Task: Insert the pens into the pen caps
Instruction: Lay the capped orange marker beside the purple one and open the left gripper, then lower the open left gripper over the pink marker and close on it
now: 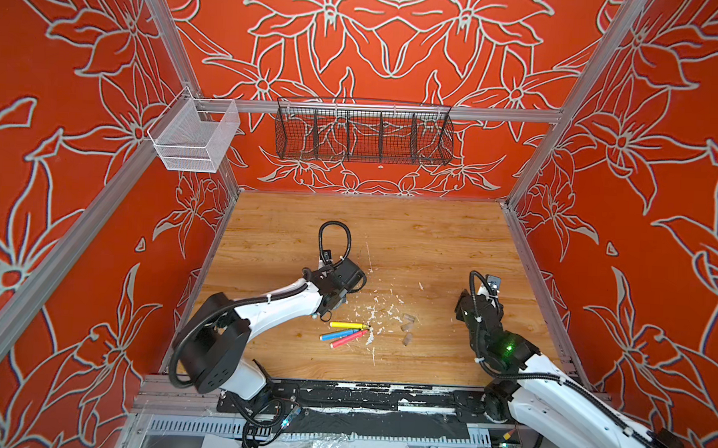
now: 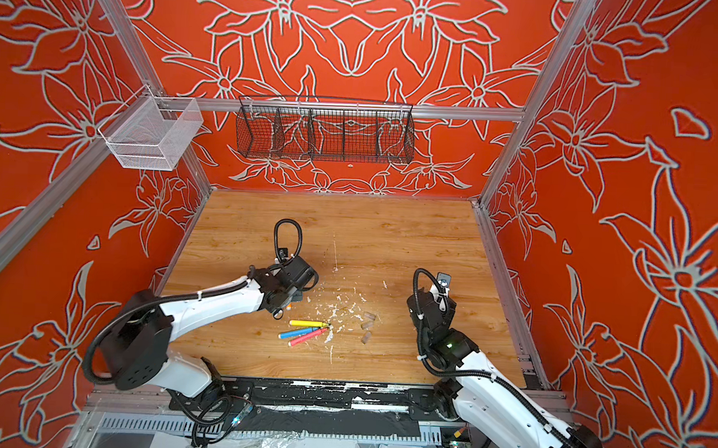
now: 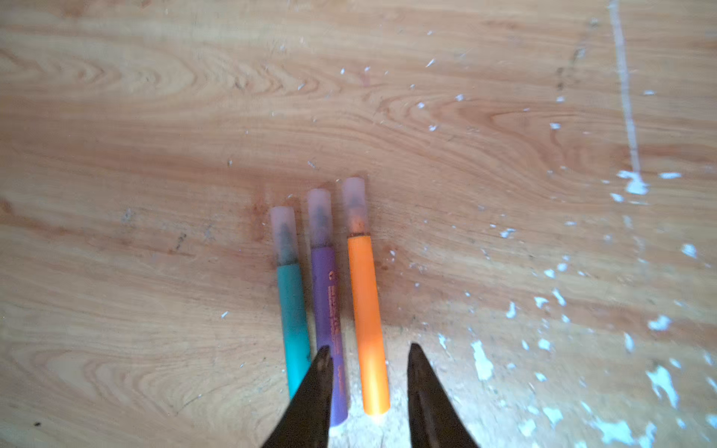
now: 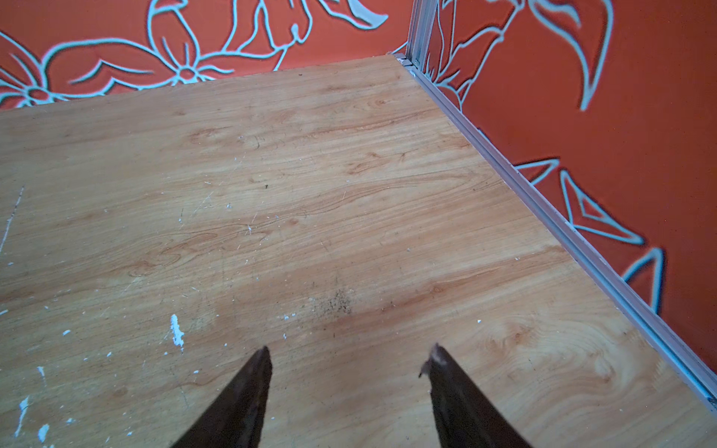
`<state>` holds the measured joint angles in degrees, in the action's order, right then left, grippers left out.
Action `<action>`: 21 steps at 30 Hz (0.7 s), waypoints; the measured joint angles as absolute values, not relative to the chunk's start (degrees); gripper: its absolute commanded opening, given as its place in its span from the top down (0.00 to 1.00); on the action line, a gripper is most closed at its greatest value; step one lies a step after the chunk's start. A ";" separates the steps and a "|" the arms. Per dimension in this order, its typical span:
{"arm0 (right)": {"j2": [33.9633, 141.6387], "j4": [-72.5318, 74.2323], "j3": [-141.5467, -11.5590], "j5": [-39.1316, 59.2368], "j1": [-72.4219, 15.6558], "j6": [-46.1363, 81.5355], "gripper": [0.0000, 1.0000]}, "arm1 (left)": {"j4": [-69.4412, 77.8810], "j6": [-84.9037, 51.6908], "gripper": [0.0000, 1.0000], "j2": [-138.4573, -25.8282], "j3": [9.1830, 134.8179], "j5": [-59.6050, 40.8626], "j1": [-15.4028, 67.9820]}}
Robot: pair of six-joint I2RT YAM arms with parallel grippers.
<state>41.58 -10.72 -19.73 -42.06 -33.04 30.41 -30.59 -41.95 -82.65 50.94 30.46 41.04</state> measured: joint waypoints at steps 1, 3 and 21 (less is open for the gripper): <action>41.67 -10.70 -19.77 -42.06 -33.04 30.44 0.34 | -30.76 -41.30 0.68 -80.62 50.26 30.30 42.92; 41.80 -10.68 -19.77 -42.06 -33.04 30.44 0.33 | -31.09 -40.16 0.68 -77.73 48.80 29.71 46.70; 41.93 -10.70 -19.84 -41.98 -33.04 30.48 0.31 | -35.03 -35.86 0.63 -80.23 45.43 21.15 61.84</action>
<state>41.93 -10.70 -19.84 -41.98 -33.04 30.48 -35.03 -35.86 -80.23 45.43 21.15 61.84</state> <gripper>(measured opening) 0.691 0.366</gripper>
